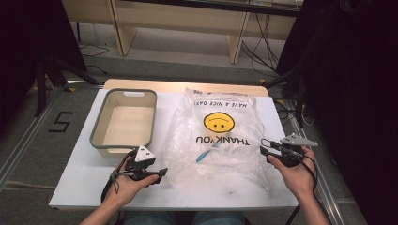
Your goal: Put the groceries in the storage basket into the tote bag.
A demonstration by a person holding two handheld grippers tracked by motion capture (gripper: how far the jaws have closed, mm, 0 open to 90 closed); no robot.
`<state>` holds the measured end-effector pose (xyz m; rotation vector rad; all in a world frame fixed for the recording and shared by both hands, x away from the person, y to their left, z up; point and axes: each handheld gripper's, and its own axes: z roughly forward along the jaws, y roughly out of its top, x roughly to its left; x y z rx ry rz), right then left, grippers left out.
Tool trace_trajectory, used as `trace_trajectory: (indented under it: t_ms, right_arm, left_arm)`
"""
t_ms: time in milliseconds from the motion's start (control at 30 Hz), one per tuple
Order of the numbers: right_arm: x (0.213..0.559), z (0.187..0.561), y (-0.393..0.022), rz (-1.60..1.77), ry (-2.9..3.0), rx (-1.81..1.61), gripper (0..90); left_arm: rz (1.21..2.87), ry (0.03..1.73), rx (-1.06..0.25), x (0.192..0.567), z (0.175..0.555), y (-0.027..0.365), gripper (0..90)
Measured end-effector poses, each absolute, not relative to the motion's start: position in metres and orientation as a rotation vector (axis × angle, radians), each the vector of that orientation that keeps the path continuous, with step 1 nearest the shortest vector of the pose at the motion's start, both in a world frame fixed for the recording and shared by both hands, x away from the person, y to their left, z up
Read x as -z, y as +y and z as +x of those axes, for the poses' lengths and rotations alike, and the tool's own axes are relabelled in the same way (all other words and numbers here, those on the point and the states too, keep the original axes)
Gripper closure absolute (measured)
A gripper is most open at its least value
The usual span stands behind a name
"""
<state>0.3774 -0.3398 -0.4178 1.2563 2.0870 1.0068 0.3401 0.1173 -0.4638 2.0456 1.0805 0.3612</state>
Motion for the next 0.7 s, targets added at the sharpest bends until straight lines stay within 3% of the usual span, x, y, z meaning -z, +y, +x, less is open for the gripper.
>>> trace_trajectory:
  t_ms: [700]
  right_arm:
    - [0.432, 0.363, -0.328, 1.256, 2.176, -0.997, 47.6]
  left_arm:
    - [2.052, 1.087, -0.393, 0.463, 0.337, 0.118, 38.0]
